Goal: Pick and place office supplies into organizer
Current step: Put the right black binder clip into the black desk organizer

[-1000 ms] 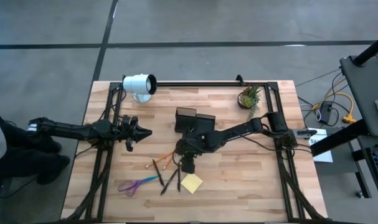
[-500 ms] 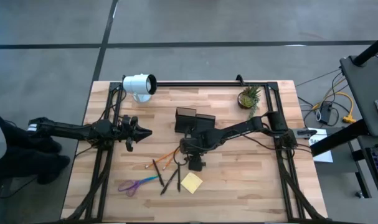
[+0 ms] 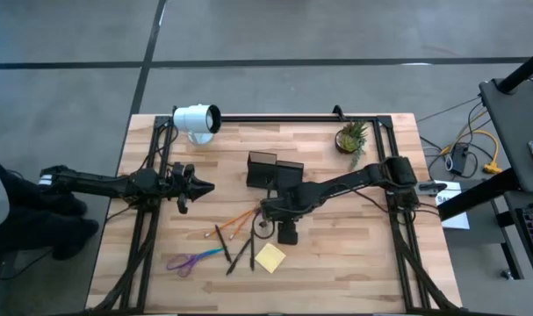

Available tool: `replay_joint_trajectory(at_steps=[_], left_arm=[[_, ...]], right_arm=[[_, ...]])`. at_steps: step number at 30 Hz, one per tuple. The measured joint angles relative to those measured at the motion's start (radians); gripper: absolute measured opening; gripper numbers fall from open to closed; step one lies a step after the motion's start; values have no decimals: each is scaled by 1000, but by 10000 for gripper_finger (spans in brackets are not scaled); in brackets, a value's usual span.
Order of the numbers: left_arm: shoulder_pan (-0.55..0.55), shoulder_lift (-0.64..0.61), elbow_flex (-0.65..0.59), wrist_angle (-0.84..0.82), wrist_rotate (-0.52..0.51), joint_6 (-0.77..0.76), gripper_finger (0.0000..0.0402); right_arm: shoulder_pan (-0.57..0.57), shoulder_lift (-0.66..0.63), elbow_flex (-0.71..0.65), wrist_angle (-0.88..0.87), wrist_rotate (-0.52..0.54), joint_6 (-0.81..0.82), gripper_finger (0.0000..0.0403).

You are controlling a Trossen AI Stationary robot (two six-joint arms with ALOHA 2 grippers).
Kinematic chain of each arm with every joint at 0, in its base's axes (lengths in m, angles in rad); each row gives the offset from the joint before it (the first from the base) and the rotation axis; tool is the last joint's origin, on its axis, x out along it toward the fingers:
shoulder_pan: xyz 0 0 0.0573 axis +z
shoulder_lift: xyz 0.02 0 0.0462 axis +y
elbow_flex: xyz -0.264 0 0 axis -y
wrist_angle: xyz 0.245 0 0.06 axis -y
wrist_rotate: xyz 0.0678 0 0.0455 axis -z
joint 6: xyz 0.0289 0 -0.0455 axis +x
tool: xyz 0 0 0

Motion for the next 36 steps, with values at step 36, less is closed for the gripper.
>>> replay_joint_trajectory(at_steps=[36], left_arm=[[0,20,0,0,0,0,27]], right_arm=[[-9,34,-68,94,-116,4,24]])
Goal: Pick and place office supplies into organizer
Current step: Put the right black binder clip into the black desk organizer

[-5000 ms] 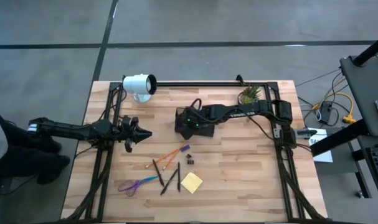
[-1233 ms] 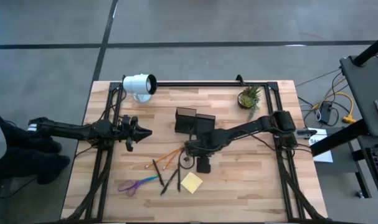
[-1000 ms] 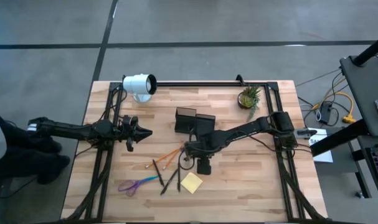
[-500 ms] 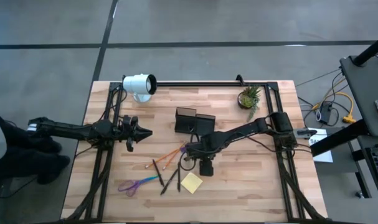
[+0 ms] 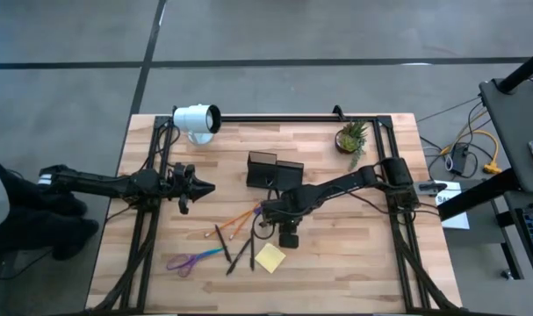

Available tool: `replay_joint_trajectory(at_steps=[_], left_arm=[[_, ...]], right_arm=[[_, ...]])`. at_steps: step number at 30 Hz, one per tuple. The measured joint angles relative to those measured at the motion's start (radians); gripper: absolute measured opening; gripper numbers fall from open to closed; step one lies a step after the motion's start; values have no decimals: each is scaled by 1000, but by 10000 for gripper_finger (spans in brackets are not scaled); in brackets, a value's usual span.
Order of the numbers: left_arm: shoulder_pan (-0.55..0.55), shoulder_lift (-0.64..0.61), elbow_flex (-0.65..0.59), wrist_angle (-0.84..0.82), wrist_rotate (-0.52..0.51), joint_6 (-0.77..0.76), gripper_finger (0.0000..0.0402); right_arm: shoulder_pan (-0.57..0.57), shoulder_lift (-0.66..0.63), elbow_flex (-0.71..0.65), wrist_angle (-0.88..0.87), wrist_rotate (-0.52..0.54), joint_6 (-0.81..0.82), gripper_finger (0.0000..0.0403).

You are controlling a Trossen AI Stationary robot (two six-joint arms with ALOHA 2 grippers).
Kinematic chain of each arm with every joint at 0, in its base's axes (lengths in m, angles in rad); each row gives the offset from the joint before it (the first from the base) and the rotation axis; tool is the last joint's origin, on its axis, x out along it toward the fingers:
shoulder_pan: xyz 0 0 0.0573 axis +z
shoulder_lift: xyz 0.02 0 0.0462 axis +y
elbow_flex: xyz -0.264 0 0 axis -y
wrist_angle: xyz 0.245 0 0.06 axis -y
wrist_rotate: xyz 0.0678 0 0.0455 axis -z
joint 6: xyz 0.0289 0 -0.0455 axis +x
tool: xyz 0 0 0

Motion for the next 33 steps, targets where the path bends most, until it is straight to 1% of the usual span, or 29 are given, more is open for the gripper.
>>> replay_joint_trajectory(at_steps=[2,5,7,10,12,19,23,29,33], left_arm=[[0,0,0,-1,0,0,27],[0,0,0,0,0,0,27],[0,0,0,0,0,0,27],[0,0,0,0,0,0,27],[0,0,0,0,0,0,27],[0,0,0,0,0,0,27],[0,0,0,0,0,0,27],[0,0,0,0,0,0,27],[0,0,0,1,0,0,27]], right_arm=[[-2,0,0,0,-1,0,13],[-6,0,2,-1,5,29,9],[-11,-3,12,0,51,54,9],[-28,-15,50,10,173,82,8],[-51,-21,84,20,225,112,8],[-163,-11,123,110,286,234,8],[-213,-11,122,156,345,250,8],[-247,1,119,208,344,243,8],[-254,48,116,227,266,244,8]])
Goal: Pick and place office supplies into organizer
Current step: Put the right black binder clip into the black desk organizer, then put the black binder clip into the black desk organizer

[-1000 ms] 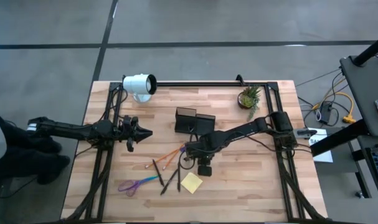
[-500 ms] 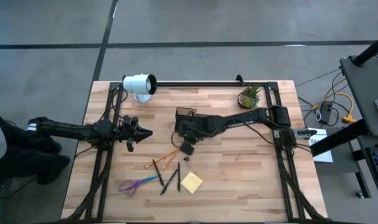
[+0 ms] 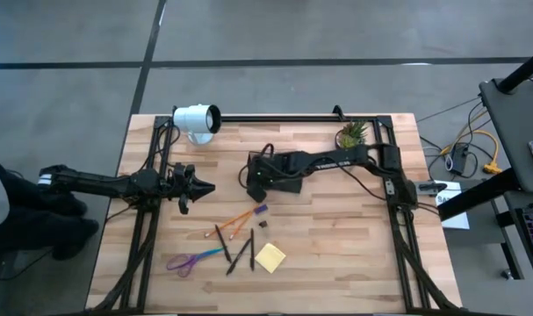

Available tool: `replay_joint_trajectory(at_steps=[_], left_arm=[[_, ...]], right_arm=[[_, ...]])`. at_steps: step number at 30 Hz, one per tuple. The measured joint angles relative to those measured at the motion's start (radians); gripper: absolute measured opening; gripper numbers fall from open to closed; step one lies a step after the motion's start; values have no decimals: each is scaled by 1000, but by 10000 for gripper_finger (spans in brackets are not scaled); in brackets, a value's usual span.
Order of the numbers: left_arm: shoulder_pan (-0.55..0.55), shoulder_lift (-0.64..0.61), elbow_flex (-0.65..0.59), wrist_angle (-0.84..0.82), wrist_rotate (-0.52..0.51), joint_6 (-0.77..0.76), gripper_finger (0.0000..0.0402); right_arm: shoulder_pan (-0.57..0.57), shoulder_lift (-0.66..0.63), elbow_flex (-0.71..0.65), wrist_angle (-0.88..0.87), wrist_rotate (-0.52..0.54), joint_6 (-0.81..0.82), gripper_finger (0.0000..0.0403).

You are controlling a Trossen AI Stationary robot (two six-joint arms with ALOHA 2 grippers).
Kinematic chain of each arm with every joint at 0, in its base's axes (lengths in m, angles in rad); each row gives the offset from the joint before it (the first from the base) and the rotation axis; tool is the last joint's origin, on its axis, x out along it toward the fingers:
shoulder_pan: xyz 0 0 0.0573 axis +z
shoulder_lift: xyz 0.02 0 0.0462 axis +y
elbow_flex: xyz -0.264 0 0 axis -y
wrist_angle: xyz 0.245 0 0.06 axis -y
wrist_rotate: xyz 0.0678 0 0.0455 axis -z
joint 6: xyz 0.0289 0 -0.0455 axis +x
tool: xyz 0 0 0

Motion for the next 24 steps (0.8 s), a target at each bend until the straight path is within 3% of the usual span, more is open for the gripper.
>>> replay_joint_trajectory(at_steps=[8,16,20,24], left_arm=[[0,0,0,1,0,0,27],[0,-1,0,0,0,0,27],[0,-2,0,0,0,-1,27],[0,-2,0,0,0,-1,27]], right_arm=[[3,28,21,20,7,51,16],[10,11,26,2,-16,-5,109],[50,-24,27,-26,-121,-213,153],[134,-47,31,-144,-138,-429,175]])
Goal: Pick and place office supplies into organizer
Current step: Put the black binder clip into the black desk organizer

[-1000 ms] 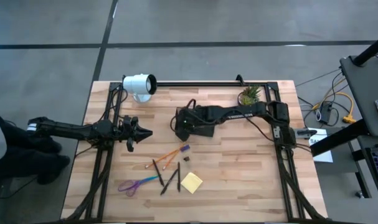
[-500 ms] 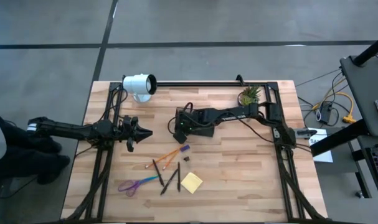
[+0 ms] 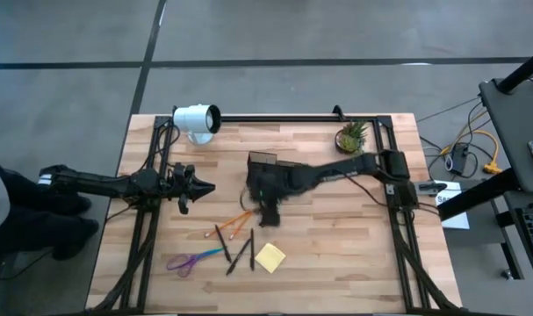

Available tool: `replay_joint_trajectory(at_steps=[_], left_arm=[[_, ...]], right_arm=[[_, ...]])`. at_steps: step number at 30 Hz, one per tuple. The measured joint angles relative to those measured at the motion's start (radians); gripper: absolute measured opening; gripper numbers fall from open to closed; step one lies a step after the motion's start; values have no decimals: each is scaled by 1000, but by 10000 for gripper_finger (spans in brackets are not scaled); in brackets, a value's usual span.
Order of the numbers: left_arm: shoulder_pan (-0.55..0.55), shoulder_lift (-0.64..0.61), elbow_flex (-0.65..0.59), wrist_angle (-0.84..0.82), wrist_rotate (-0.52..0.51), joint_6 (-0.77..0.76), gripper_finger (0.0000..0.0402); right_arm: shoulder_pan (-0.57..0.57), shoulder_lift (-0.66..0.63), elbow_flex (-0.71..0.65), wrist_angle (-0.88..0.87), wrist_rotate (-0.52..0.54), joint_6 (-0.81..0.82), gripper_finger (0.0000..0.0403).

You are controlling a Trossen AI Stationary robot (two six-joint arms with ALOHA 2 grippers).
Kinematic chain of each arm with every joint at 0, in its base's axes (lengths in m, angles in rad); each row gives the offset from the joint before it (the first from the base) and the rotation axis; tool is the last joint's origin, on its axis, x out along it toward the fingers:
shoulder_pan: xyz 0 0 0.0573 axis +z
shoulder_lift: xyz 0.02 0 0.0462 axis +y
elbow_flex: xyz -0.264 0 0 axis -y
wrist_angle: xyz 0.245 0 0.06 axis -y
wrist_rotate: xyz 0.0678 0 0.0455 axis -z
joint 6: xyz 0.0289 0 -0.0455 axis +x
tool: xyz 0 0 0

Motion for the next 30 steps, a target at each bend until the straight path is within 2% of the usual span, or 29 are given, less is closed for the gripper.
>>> replay_joint_trajectory(at_steps=[4,12,20,30], left_arm=[[0,2,0,-1,0,0,27],[0,0,0,-1,0,0,27],[0,2,0,-1,0,0,27],[0,1,0,-1,0,0,27]], right_arm=[[60,24,-4,-44,14,21,181],[128,46,-5,-7,140,311,183],[169,59,-6,30,170,419,183],[204,109,-7,88,176,441,183]])
